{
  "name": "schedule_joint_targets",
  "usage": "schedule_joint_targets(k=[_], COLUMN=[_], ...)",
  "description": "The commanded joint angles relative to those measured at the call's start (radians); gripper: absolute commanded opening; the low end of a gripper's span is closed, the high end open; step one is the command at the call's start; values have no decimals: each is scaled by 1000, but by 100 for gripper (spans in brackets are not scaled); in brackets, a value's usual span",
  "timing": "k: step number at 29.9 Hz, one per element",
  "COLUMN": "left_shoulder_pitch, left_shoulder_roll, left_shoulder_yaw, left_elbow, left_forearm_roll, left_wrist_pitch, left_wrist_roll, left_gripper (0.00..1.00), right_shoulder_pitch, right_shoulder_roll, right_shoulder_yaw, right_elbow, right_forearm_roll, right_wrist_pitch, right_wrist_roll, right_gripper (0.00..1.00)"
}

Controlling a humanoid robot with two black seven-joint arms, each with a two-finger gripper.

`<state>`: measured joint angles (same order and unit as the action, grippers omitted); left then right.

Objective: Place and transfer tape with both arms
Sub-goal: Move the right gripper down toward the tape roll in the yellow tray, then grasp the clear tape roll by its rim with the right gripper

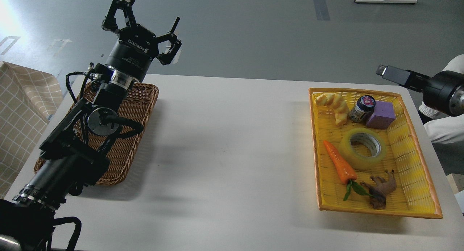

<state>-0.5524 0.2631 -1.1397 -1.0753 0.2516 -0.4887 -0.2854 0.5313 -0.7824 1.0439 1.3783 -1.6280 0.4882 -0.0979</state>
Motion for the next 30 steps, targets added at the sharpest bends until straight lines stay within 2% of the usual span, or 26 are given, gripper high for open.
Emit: schedule_joint_targets(k=[1,6,15,30], left_shoulder_pitch=[0,0,0,0], left_shoulder_roll=[1,-1,-2,-1], left_shoulder_yaw=[-2,-2,-2,-3], left_elbow=[0,0,0,0], left_forearm_roll=[0,0,0,0], left_wrist_pitch=[0,0,0,0], left_wrist_roll=[0,0,0,0], left_gripper=[98,98,98,98], right_shoulder_pitch=[-54,-91,-157,-160], right_shoulder_roll=[2,2,3,38], right_shoulder_yaw=[-4,-4,-24,-131], right_elbow=[1,1,2,-15], right_forearm_roll=[-101,-211,-273,-305], right_wrist_pitch=[0,0,0,0], right_wrist_roll=[0,1,1,0], right_gripper=[100,99,98,95])
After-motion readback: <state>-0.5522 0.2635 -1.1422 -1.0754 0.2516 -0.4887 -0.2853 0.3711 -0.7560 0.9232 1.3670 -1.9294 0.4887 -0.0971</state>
